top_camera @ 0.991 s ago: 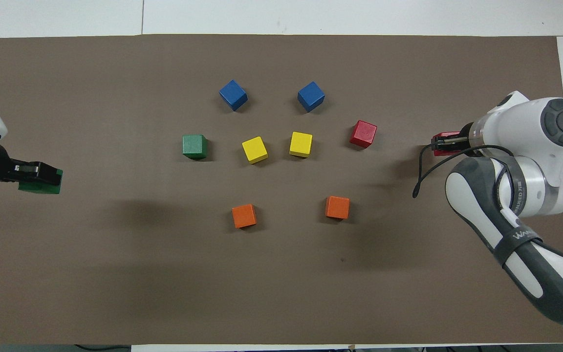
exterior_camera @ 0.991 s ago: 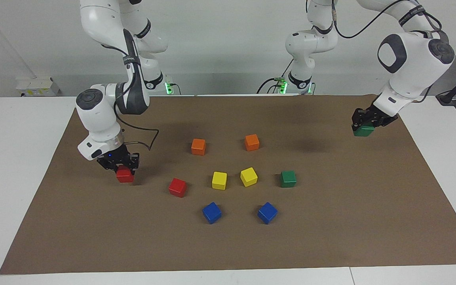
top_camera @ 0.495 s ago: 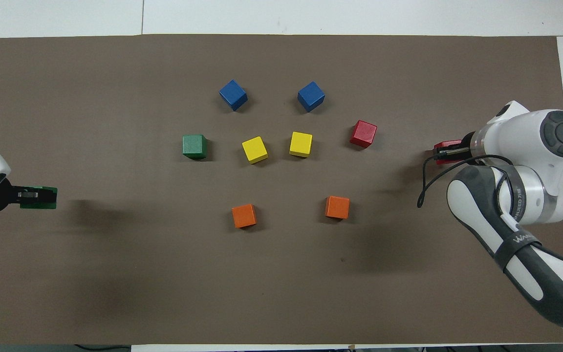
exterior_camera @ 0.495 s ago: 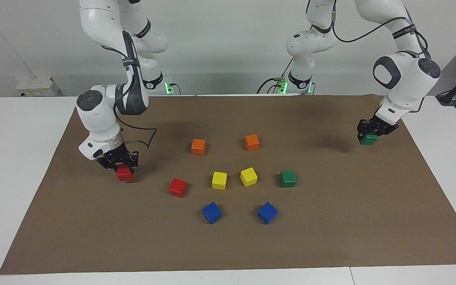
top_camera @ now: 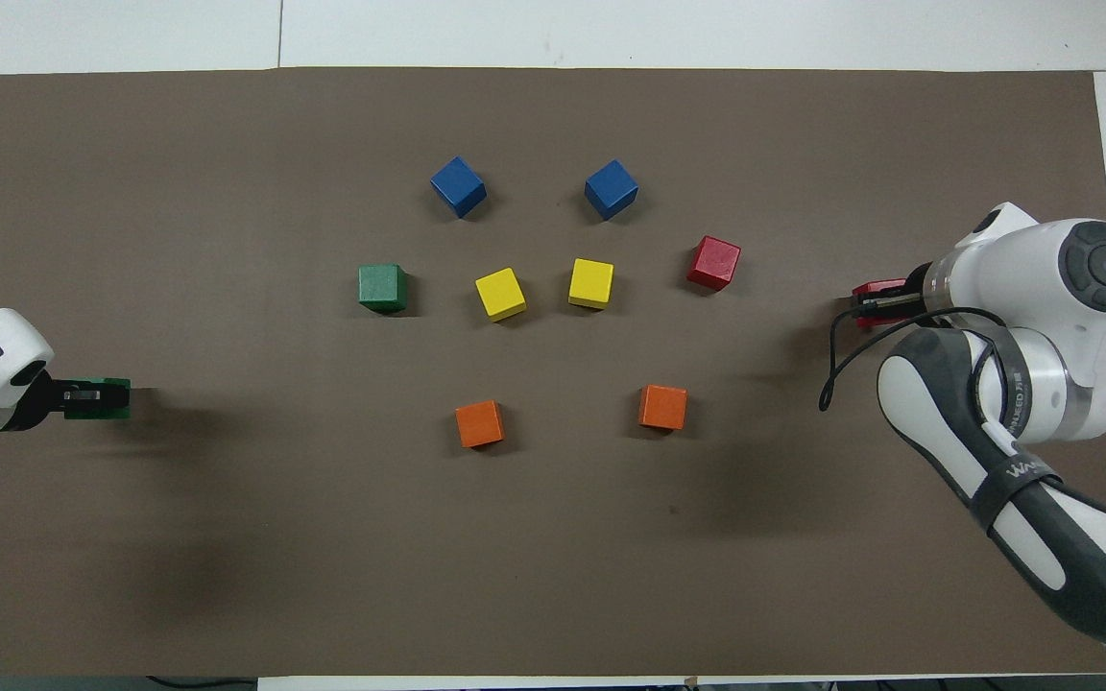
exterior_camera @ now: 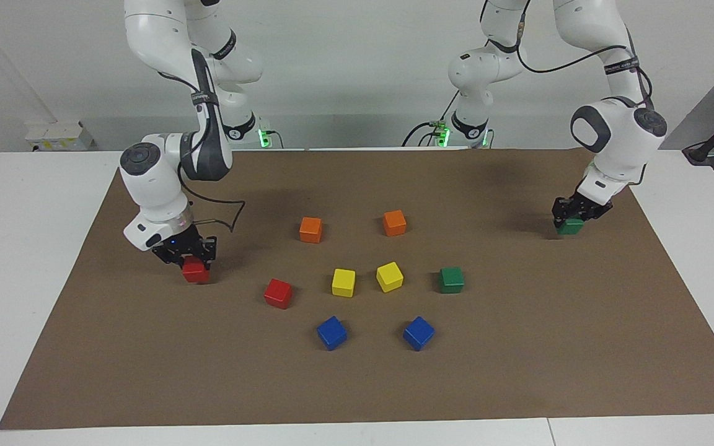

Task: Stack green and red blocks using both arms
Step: 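Place green with the left gripper while the right gripper carries red outward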

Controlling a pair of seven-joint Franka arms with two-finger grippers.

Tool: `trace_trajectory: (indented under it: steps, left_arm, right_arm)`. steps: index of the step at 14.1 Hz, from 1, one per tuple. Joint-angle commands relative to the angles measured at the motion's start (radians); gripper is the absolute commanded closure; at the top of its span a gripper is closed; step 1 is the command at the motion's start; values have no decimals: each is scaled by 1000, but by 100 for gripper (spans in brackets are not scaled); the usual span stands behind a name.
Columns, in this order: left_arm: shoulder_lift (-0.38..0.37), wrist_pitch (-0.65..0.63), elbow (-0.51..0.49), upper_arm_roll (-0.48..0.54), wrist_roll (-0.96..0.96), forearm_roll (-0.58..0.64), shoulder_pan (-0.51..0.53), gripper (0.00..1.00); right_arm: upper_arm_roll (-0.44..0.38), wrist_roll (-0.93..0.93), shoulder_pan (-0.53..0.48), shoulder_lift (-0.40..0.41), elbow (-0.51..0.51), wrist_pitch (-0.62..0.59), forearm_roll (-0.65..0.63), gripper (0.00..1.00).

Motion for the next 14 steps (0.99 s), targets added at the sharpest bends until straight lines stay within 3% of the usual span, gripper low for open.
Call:
trace_trajectory:
  steps: [1,14]
  left_arm:
    - [12,36,-10,-10,6,14,25,100]
    - [52,61,-15,-10,7,14,35,100]
  right_arm:
    - [11,-42,-19,12,-20,55,24,100]
    - [9,-37,-19,21,-44,109,24,98]
